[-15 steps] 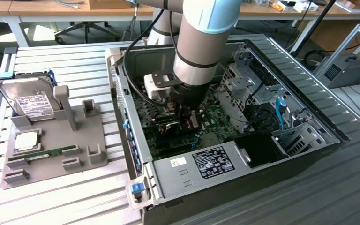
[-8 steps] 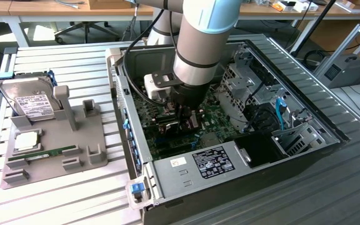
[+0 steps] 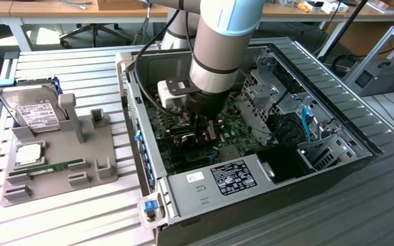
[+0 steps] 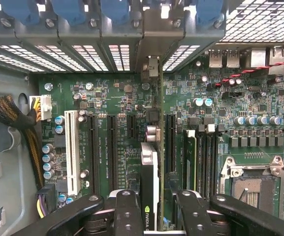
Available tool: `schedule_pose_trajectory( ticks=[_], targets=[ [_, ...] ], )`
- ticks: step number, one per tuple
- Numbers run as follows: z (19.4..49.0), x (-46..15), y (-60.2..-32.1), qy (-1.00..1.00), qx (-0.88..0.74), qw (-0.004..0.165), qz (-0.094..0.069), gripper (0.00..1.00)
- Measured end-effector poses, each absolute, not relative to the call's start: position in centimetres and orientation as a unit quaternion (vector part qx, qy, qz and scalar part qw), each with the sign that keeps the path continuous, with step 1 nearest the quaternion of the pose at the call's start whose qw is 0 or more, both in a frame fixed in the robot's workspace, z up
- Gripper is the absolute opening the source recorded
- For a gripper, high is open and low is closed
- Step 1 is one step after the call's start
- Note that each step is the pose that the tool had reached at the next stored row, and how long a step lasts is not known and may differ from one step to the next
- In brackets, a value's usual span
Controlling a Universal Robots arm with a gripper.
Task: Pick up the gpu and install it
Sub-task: 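Insert the gpu into the slot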
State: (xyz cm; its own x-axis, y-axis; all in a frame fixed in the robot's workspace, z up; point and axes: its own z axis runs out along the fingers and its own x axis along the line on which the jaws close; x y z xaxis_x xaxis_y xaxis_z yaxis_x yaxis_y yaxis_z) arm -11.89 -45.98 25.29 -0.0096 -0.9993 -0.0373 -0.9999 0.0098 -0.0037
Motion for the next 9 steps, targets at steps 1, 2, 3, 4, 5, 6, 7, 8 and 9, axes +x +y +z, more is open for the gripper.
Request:
schedule_pose_trajectory(
  ticks=[1,2,3,4,5,6,7,8,9],
  targets=[
    [25.4,-11.9,-46.0,0.71,-0.704,0.015,0.012,0.35],
    [25.6,-11.9,-46.0,0.71,-0.704,0.015,0.012,0.35],
    [25.9,-11.9,-46.0,0.71,-0.704,0.015,0.012,0.35],
    [26.1,-11.9,-46.0,0.71,-0.704,0.015,0.012,0.35],
    [26.4,-11.9,-46.0,0.71,-0.704,0.015,0.012,0.35],
    [26.7,-11.9,-46.0,0.71,-0.704,0.015,0.012,0.35],
    [27.0,-11.9,-45.9,0.71,-0.704,0.015,0.012,0.35],
    [27.3,-11.9,-45.9,0.71,-0.704,0.015,0.012,0.35],
    [27.6,-11.9,-45.9,0.71,-0.704,0.015,0.012,0.35]
  ],
)
